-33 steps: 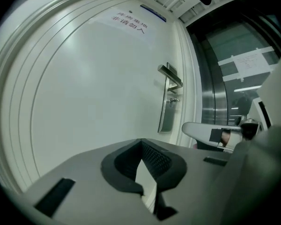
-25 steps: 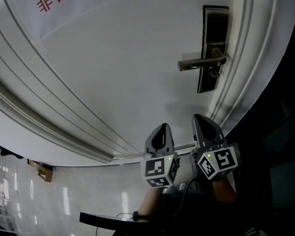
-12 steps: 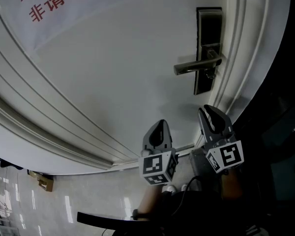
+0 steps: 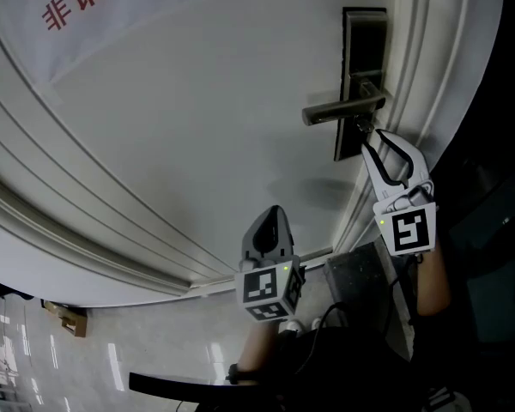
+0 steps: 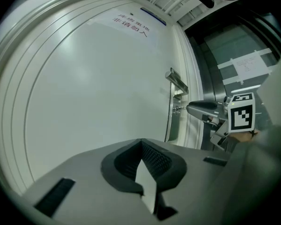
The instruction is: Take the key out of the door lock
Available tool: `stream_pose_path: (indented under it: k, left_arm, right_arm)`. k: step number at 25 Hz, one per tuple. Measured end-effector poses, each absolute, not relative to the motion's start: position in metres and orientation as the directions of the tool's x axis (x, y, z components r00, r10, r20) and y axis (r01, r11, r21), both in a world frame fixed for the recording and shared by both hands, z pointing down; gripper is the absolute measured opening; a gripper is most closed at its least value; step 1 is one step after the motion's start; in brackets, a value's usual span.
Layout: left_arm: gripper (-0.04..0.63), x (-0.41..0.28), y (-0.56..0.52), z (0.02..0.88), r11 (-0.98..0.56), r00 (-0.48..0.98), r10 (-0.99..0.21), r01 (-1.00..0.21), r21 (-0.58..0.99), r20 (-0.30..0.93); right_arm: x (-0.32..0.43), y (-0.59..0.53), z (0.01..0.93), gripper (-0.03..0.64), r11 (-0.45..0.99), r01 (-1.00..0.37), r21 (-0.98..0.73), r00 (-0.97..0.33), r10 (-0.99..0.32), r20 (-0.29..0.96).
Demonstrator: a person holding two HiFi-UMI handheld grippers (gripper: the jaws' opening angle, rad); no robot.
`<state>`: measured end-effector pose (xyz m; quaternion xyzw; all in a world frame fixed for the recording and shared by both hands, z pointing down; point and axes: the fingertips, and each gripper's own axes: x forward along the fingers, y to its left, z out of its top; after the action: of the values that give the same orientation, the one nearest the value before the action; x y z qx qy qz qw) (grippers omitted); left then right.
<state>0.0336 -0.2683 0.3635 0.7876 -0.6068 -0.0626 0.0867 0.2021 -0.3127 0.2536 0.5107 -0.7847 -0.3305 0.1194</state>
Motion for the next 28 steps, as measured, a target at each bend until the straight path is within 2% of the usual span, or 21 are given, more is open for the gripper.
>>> stream_pose_path:
  k: [9,16,20,28]
  left_arm:
    - [0.0,0.027,-0.269,0.36,-0.242,0.247,-0.969,-0.95,0.196,-0.002]
    - [0.0,0.021,-0.27,0.358,-0.239,0.243,-0.97,-0.951,0.198,-0.005]
    - [0.0,0.019,-0.27,0.357,-0.238,0.241,-0.97,-0.95,0.203,-0.009]
    - [0.0,0.017,-0.272,0.357,-0.241,0.245,-0.969,-0.947,0.213,-0.006]
  right_arm:
    - [0.198,-0.341,0.259,0.071,0.194,-0.579,0.792,-0.417,-0.905,-0.082]
    - [0.2,-0.345,0.257,0.052,0.127,-0.522,0.843,-0.355,-0.932,-0.079]
    - [0.199,-0.348,0.258,0.015,0.09,-0.476,0.875,-0.332,-0.939,-0.084]
    - [0.199,-0.349,0.259,0.014,0.08,-0.448,0.89,-0.321,-0.944,-0.076]
